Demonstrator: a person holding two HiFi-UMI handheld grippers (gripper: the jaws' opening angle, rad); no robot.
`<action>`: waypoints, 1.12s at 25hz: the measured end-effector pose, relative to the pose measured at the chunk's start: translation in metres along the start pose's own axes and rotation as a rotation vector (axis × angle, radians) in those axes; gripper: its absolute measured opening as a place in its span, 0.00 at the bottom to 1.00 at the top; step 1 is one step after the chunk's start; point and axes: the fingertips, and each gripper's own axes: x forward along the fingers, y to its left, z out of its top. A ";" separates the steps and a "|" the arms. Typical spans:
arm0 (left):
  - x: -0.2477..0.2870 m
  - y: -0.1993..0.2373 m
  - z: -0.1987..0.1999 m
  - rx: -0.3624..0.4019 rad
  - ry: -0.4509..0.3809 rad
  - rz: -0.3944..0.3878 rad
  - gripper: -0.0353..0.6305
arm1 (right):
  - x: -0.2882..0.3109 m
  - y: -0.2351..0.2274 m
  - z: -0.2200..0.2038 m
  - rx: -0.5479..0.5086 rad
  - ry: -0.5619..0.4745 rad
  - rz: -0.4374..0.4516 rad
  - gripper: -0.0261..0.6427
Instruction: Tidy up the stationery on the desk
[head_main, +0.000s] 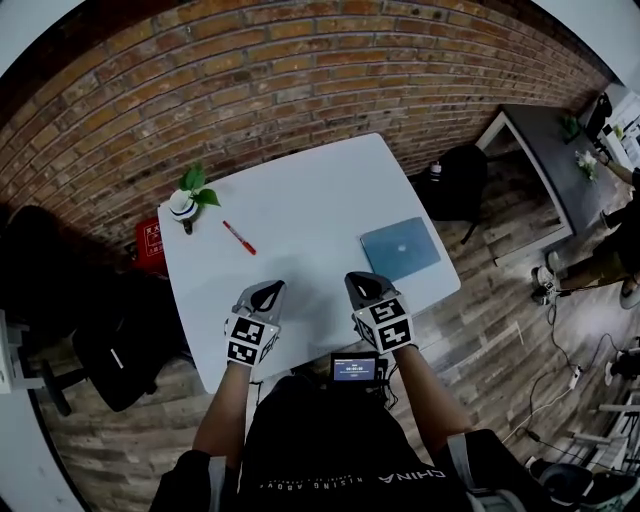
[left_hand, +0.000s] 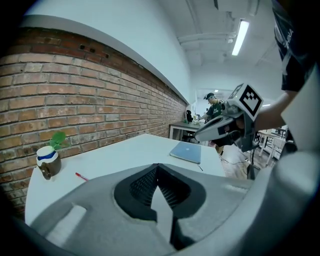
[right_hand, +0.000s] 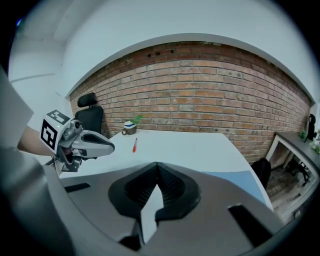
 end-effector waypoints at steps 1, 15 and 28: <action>0.002 0.004 -0.001 -0.003 0.004 0.001 0.06 | 0.004 0.001 0.002 -0.001 0.002 0.005 0.05; 0.016 0.025 0.003 -0.093 0.012 0.171 0.06 | 0.044 -0.012 0.034 -0.117 0.017 0.176 0.05; 0.023 0.018 0.021 -0.112 -0.007 0.225 0.06 | 0.047 -0.022 0.045 -0.143 0.000 0.224 0.05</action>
